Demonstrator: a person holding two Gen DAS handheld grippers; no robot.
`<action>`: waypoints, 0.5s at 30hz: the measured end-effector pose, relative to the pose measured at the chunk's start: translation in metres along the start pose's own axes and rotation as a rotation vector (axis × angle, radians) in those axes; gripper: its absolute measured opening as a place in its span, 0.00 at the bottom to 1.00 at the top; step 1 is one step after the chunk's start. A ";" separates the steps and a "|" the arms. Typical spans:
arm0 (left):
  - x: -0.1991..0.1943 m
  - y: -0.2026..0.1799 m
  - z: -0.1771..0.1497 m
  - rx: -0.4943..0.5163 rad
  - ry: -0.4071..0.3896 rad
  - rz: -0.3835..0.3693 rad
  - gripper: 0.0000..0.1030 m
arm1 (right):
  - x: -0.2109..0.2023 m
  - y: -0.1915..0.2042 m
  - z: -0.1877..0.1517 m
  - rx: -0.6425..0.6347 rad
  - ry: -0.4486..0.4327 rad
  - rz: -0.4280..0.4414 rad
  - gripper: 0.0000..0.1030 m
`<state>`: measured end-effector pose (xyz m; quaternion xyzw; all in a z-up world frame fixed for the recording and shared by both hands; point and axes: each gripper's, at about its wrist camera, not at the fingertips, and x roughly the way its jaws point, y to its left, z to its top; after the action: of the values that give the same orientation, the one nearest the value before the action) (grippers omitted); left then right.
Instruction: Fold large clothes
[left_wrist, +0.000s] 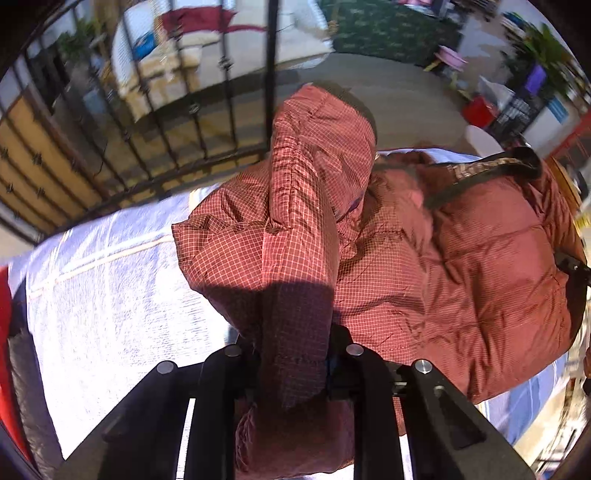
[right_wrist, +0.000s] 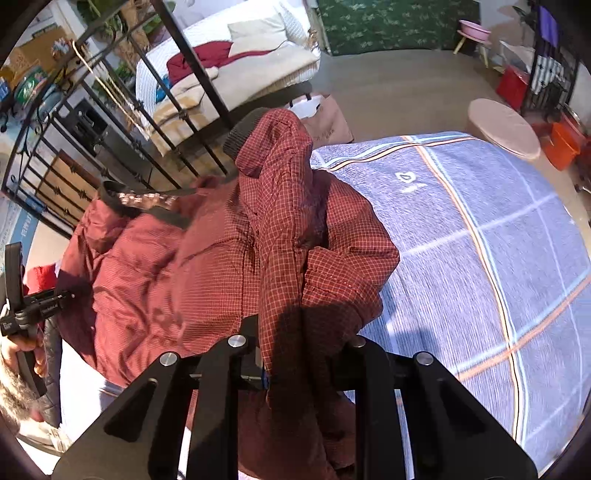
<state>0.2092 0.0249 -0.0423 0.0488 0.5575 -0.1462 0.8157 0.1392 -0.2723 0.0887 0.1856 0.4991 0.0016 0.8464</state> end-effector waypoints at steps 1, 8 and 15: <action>-0.003 -0.008 0.002 0.021 -0.008 -0.007 0.19 | -0.011 -0.002 -0.004 0.017 -0.015 0.005 0.19; -0.012 -0.073 0.031 0.158 -0.056 -0.082 0.18 | -0.068 -0.034 -0.031 0.088 -0.075 -0.044 0.19; -0.002 -0.208 0.085 0.412 -0.092 -0.201 0.18 | -0.137 -0.114 -0.066 0.294 -0.200 -0.160 0.19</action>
<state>0.2231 -0.1937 0.0086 0.1515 0.4801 -0.3395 0.7945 -0.0060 -0.3832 0.1395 0.2663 0.4203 -0.1570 0.8531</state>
